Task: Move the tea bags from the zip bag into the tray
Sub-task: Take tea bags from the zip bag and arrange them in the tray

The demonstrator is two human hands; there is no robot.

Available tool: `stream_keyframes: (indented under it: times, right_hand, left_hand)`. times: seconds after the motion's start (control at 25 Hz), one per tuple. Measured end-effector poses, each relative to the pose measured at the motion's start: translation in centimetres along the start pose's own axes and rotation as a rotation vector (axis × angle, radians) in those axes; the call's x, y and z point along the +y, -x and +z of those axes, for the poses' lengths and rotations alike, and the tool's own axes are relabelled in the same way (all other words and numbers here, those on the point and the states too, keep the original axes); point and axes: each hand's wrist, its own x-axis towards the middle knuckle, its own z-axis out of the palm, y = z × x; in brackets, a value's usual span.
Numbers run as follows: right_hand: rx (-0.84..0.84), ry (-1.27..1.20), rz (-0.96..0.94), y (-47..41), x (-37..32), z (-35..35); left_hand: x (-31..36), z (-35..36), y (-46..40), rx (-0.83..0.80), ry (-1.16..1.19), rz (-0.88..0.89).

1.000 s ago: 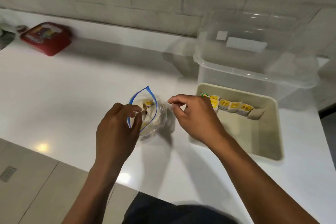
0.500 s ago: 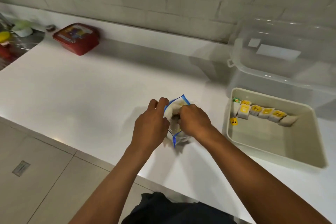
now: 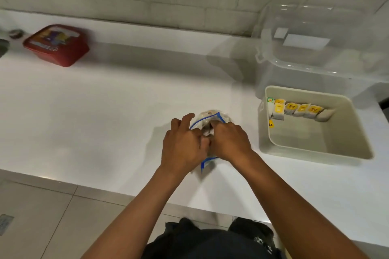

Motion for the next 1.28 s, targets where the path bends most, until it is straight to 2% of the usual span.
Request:
stream_keyframes:
  times: [0.2, 0.32, 0.44, 0.68, 0.8, 0.88, 0.96, 1.12, 1.2, 1.28]
  right_hand:
    - [-0.032, -0.071, 0.057, -0.6, -0.8, 0.8]
    - [0.107, -0.089, 0.144, -1.1, -1.2, 2.1]
    - [0.227, -0.119, 0.185, -1.3, -2.0, 3.1]
    - [0.424, -0.274, 0.13, -0.5, -1.9, 2.8]
    - [0.447, -0.534, 0.026, 0.3, -1.3, 2.1]
    - [0.328, -0.877, 0.085, 1.0, -0.8, 1.0]
    - [0.187, -1.093, 0.136, 1.7, -0.3, 0.0]
    - [0.193, -1.128, 0.076, 2.5, 0.6, -1.2]
    - [0.243, -1.116, -0.015, 2.7, 0.6, -2.2]
    - [0.392, -0.979, -0.123, 2.8, 0.0, -3.3]
  left_hand:
    - [-1.8, -0.1, -0.2, -0.005, -0.112, -0.036]
    - [-1.9, -0.3, 0.4, -0.072, -0.115, -0.077]
    - [-0.5, -1.1, 0.6, -0.124, 0.005, -0.127]
    - [-0.5, -2.0, 0.6, -0.071, 0.086, -0.141]
    - [-1.0, -1.6, 0.4, -0.056, 0.092, -0.137]
    - [-0.9, -1.8, 0.6, -0.073, 0.16, -0.117]
    - [-0.9, -2.3, 1.2, -0.004, 0.258, -0.099]
    - [-0.5, -4.5, 2.0, 0.227, 0.472, -0.058]
    - [0.2, -6.4, 1.8, 0.225, 0.574, -0.056]
    - [0.7, -8.2, 1.1, 0.194, 0.652, -0.143]
